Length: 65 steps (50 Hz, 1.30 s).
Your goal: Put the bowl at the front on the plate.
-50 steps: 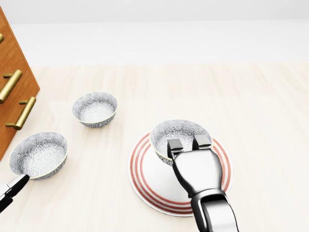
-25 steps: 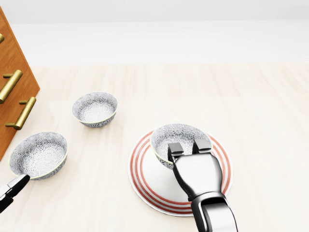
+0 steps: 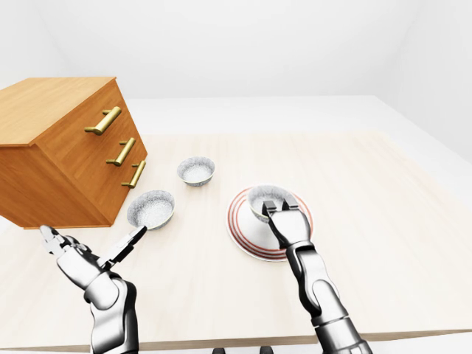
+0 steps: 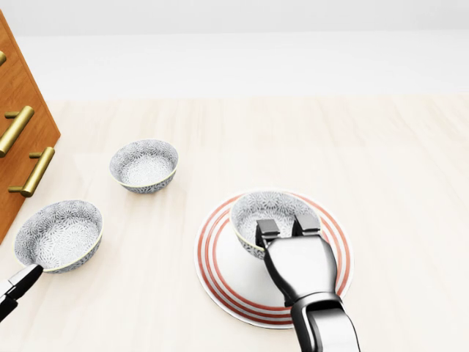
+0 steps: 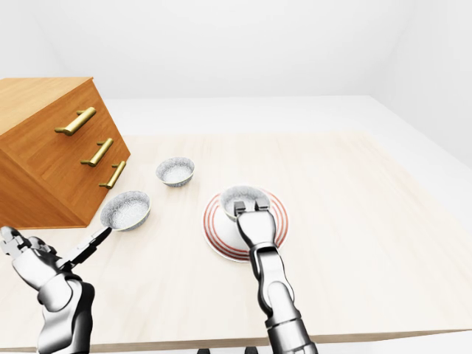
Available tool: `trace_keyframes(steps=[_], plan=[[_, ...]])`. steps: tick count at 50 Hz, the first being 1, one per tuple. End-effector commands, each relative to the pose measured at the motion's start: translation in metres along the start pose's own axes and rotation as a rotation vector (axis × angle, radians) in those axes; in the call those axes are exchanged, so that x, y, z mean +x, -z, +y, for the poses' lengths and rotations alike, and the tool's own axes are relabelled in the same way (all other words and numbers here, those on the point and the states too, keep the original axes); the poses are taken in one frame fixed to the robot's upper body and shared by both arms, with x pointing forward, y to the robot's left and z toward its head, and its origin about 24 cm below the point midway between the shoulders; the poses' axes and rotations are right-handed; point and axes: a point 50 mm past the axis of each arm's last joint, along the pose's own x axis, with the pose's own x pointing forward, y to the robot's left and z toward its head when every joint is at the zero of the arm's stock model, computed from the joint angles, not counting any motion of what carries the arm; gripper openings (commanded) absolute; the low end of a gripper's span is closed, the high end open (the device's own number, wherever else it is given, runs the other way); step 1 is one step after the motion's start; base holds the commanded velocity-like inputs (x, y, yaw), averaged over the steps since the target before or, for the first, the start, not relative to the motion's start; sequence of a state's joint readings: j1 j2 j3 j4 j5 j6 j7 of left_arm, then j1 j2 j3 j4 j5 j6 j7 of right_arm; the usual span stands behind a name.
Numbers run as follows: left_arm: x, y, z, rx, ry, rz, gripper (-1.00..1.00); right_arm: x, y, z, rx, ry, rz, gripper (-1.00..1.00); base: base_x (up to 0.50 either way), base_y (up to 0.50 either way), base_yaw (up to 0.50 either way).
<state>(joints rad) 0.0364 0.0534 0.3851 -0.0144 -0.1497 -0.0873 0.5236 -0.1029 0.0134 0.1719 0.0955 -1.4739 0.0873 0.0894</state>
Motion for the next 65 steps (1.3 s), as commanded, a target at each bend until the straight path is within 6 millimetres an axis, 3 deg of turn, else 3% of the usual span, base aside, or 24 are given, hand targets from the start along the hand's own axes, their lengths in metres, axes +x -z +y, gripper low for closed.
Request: trace_keyframes(steps=[1, 17, 18, 20, 33, 46, 60, 65], plan=[[0.0, -0.001, 0.0, -0.003, 0.001, -0.004, 1.0, 0.003, 0.004, 0.006, 0.065, 0.015, 0.009, -1.0, 0.0, 0.0, 0.0], [0.0, 0.0, -0.001, 0.001, 0.001, 0.0, 1.0, 0.004, 0.001, 0.002, 0.046, 0.005, -0.006, -1.0, 0.0, 0.0, 0.0], [0.0, 0.0, -0.001, 0.001, 0.001, 0.001, 1.0, 0.004, 0.001, 0.001, 0.044, 0.005, -0.006, -0.43, 0.0, 0.0, 0.0], [0.0, 0.0, -0.001, 0.002, 0.001, 0.001, 1.0, 0.005, 0.001, -0.002, 0.032, 0.007, -0.009, 1.0, 0.0, 0.0, 0.0], [0.0, 0.0, -0.001, 0.002, 0.002, 0.001, 1.0, 0.002, -0.003, -0.041, -0.071, 0.056, -0.004, 1.0, 0.0, 0.0, 0.0], [0.0, 0.0, -0.001, 0.002, 0.002, 0.001, 1.0, -0.011, -0.011, -0.114, -0.207, 0.15, 0.094, 1.0, 0.0, 0.0, 0.0], [0.001, 0.003, -0.002, 0.007, 0.003, 0.009, 1.0, -0.016, -0.019, -0.148, -0.23, 0.202, 0.145, 1.0, 0.0, 0.0, 0.0], [0.002, 0.004, -0.003, 0.015, 0.006, 0.015, 1.0, -0.02, -0.022, -0.17, -0.247, 0.27, 0.174, 1.0, 0.0, 0.0, 0.0]])
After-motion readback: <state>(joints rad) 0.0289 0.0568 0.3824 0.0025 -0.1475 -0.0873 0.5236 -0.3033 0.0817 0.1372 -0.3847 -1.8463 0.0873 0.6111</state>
